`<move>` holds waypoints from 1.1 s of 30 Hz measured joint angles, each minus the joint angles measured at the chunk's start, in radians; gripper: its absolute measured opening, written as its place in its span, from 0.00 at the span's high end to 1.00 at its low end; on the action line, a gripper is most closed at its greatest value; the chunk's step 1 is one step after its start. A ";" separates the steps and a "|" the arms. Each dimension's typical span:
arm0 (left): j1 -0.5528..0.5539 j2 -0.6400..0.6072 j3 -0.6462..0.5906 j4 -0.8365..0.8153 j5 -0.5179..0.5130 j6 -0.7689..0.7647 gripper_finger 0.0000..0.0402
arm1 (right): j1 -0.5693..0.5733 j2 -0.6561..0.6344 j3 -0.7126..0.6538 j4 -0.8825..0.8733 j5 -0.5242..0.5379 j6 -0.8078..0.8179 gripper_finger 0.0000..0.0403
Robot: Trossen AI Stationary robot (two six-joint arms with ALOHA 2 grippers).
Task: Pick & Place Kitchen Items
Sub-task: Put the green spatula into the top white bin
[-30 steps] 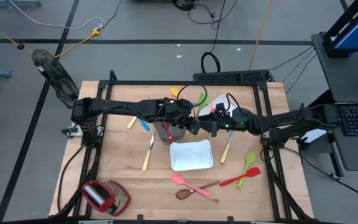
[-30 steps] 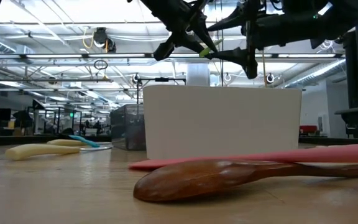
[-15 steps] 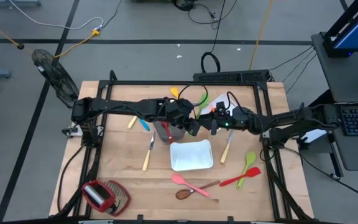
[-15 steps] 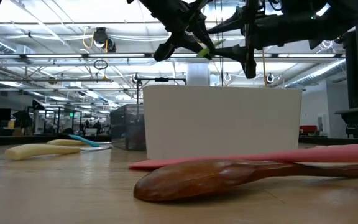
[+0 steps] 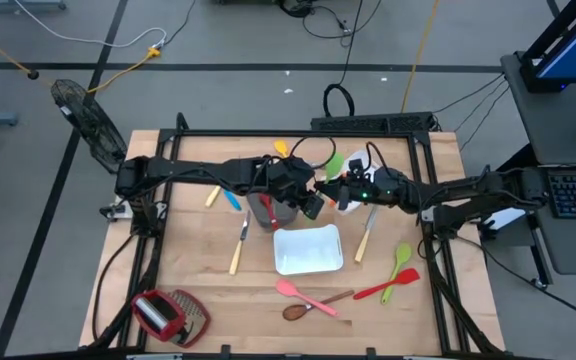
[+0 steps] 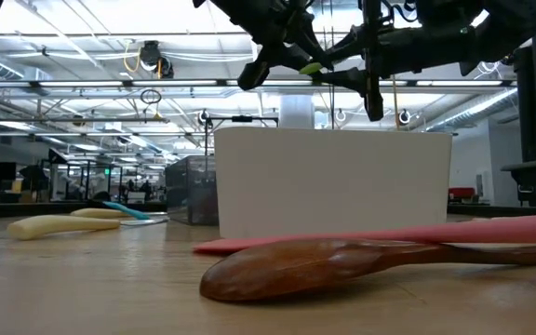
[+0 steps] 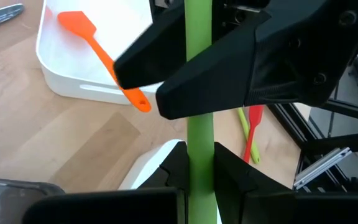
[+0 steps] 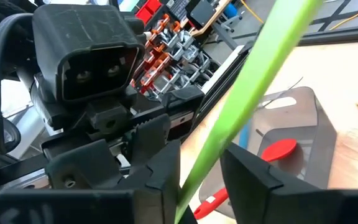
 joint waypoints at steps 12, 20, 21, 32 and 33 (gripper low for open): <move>0.011 0.001 -0.001 0.004 -0.002 0.032 0.89 | -0.003 0.000 0.002 -0.020 0.004 0.025 0.97; 0.014 0.000 0.000 -0.027 -0.002 0.157 0.68 | -0.035 -0.003 -0.005 -0.118 -0.002 0.075 0.98; 0.013 -0.001 0.001 -0.031 0.003 0.175 0.67 | -0.039 -0.004 -0.004 -0.138 0.003 0.079 0.98; 0.052 -0.001 0.001 -0.148 -0.001 0.232 0.62 | -0.102 -0.045 -0.003 -0.259 -0.033 0.154 0.98; 0.054 -0.001 0.001 -0.154 -0.002 0.232 0.62 | -0.114 -0.055 -0.006 -0.255 -0.048 0.171 0.98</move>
